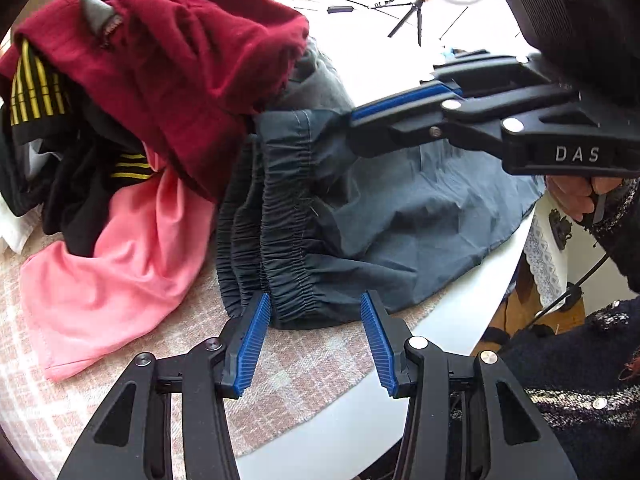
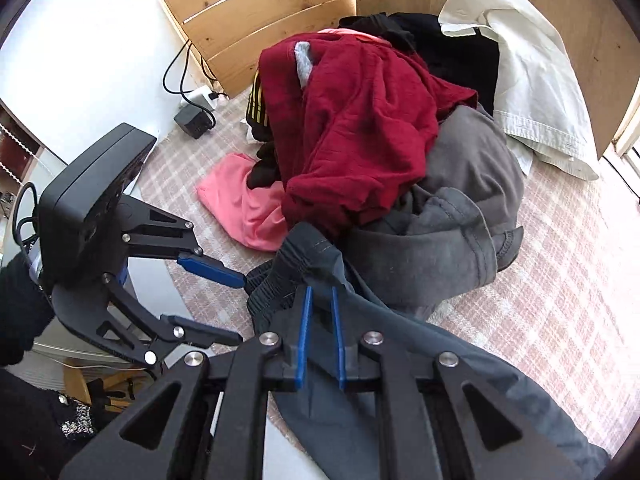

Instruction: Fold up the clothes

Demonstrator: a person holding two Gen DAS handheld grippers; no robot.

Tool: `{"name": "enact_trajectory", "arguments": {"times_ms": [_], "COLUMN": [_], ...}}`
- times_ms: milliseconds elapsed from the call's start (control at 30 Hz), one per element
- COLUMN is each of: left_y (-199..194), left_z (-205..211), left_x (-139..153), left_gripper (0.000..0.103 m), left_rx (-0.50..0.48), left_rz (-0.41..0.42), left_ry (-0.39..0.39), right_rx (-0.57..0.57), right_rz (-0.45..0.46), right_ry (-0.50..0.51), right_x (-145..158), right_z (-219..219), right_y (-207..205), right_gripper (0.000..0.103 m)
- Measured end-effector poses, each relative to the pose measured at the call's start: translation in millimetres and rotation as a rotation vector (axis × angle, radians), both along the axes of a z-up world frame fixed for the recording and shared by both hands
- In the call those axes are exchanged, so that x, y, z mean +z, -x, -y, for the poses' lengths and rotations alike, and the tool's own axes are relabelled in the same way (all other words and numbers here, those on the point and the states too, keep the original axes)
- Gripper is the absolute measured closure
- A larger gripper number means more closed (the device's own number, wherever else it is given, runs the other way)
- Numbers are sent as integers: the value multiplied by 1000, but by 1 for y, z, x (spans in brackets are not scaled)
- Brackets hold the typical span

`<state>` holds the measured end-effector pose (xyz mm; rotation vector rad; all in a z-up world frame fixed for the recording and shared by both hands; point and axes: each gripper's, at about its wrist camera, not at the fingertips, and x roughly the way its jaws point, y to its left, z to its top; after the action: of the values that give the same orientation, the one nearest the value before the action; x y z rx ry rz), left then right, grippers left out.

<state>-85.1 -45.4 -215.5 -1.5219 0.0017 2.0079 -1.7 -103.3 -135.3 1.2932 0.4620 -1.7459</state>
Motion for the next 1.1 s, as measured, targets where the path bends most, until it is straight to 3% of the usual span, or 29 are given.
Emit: {"name": "enact_trajectory", "arguments": {"times_ms": [100,167,233,267,300,367,567,667,733,833,933,1000,1100], "left_y": [4,4,5,5,5,8,4,3,6,12,14,17,25], "left_z": [-7,-6,-6,-6,-6,-5,21,27,23,17,22,29,31], "left_x": [-10,-9,-7,-7,-6,-14,-2,-1,-14,-25,-14,-8,-6], "left_gripper": [63,67,81,94,97,98,99,99,99,98,90,72,71], "left_rx": [-21,-18,-15,-14,-12,13,44,24,21,17,31,52,43], "left_rz": [-6,-14,-22,-26,-29,0,0,-7,12,42,6,-6,15], "left_ry": [37,22,8,0,-6,0,-19,-12,5,2,19,15,-8], "right_rx": [-9,-2,9,15,15,15,-5,27,26,13,19,2,-46], "right_rz": [4,1,5,-5,-26,-61,-84,-53,-68,-58,-66,-72,-88], "right_ry": [-28,-36,-18,-15,-20,-24,-17,-57,-109,-124,-138,-126,-76], "right_x": [-12,-13,-6,-4,-1,4,5,-12,-27,-37,-36,-27,-9], "right_z": [11,12,7,6,5,3,6,21,30,35,36,31,18], "right_y": [7,6,3,1,1,1,8,8,8,11,7,4,-2], "right_gripper": [92,92,92,84,69,56,56,58,67,71,71,71,70]}}
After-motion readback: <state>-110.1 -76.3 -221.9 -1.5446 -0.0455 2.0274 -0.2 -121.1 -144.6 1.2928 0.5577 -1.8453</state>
